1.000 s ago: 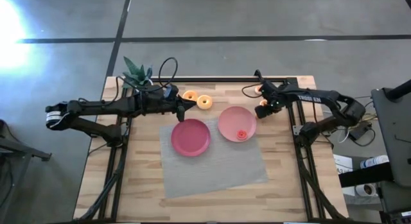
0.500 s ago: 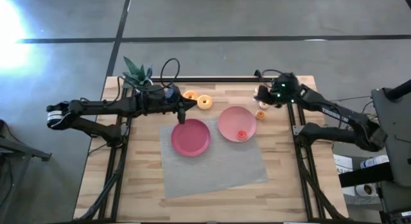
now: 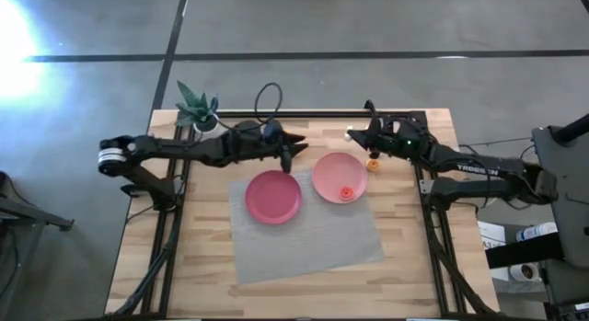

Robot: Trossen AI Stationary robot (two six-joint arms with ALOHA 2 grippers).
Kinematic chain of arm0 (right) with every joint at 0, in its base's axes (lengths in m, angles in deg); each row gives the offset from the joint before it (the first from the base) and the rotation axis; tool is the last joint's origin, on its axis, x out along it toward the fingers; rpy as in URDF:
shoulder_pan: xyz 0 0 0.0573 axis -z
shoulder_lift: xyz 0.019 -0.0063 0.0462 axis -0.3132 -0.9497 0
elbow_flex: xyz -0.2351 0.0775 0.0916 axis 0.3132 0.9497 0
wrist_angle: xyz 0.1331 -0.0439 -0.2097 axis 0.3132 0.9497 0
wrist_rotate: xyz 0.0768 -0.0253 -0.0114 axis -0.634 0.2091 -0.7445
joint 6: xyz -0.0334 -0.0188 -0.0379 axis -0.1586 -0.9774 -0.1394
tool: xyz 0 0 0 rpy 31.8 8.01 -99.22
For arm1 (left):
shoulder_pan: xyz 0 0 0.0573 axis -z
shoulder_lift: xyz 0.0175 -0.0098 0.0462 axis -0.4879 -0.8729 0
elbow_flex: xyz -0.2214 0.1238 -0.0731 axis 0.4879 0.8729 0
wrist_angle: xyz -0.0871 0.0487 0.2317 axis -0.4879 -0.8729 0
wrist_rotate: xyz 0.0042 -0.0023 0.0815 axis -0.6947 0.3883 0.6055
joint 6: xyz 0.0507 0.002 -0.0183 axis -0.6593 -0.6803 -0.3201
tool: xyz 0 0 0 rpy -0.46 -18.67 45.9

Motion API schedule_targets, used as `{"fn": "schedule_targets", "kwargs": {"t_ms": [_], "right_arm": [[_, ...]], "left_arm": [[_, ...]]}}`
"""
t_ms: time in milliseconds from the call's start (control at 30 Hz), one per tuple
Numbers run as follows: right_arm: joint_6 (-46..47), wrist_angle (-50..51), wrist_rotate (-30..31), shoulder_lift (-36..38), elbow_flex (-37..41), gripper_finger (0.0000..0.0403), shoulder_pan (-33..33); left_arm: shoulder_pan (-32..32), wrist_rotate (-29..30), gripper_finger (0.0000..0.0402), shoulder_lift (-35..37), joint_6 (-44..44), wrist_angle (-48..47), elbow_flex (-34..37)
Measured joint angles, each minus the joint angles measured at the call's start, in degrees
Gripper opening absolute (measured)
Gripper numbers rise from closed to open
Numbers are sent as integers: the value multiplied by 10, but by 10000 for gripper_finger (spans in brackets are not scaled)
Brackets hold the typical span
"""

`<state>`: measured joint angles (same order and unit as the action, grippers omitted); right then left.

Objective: Pick & Place donuts
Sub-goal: Put the small white donut on the light pink plate

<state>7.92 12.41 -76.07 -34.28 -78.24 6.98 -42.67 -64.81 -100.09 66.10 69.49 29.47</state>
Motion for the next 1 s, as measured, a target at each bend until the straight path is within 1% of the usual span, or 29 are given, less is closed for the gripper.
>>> {"fn": "schedule_targets", "kwargs": {"t_ms": [67,133,267,467,567,700,867,1000], "right_arm": [[-4,-3,21,-13,-15,13,-12],[-18,-2,34,-31,-34,13,-23],[-39,-3,52,-62,-74,13,-36],[-47,3,61,-90,-110,13,-49],[-45,5,70,-96,-115,13,-55],[-34,4,73,-98,-114,13,-59],[-29,-3,76,-104,-114,13,-59],[-18,-15,74,-116,-114,13,-60]], "left_arm": [[4,8,160,-26,-57,3,-29],[7,25,171,-53,-88,1,-56],[5,46,176,-103,-98,0,-107],[7,46,177,-146,-102,-4,-154],[6,49,176,-148,-102,-4,-163],[6,79,176,-145,-105,-1,-166],[3,61,176,-146,-109,6,-166],[4,59,176,-154,-116,18,-166]]}}
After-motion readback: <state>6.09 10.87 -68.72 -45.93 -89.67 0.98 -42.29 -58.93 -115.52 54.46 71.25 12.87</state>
